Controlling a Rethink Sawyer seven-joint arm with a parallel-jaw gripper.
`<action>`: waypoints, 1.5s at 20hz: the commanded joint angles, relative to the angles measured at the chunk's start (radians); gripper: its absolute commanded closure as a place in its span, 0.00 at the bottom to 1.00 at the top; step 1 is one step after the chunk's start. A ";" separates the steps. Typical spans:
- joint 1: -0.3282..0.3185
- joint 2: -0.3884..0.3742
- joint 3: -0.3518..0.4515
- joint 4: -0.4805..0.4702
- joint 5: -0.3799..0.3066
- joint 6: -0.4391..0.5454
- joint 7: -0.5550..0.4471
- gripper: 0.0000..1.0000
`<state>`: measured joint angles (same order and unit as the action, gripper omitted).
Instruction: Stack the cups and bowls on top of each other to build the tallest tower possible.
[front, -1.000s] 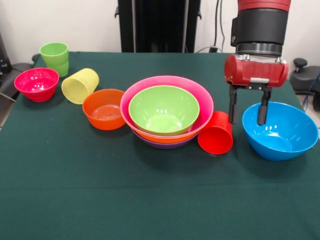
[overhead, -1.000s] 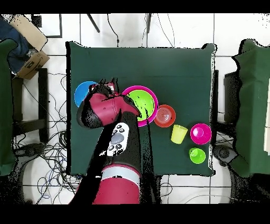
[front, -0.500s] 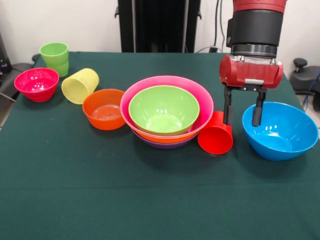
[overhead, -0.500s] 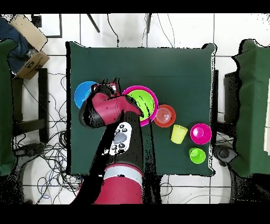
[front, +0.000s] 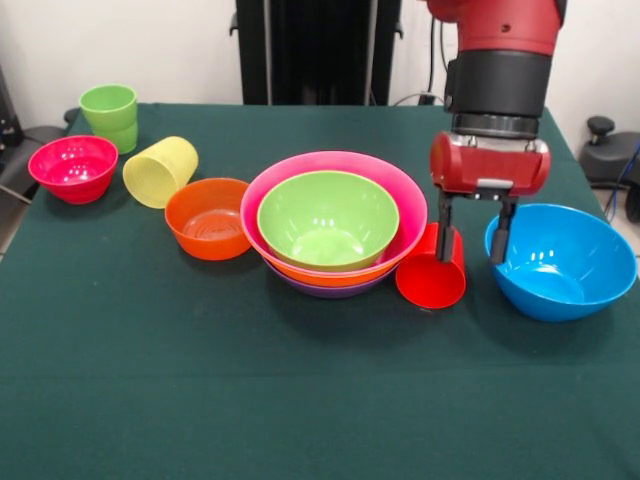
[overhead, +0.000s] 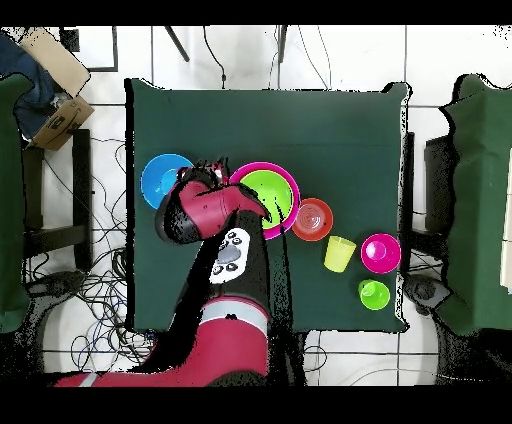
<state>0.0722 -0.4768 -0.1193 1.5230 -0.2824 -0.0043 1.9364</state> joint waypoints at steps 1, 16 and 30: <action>0.025 0.090 0.041 -0.046 0.018 0.084 0.085 0.00; 0.071 0.053 0.015 -0.046 0.085 0.154 0.092 0.00; 0.060 0.039 -0.005 -0.003 0.073 -0.001 0.123 0.00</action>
<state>0.1415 -0.4194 -0.1840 1.5177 -0.2136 0.0291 1.9364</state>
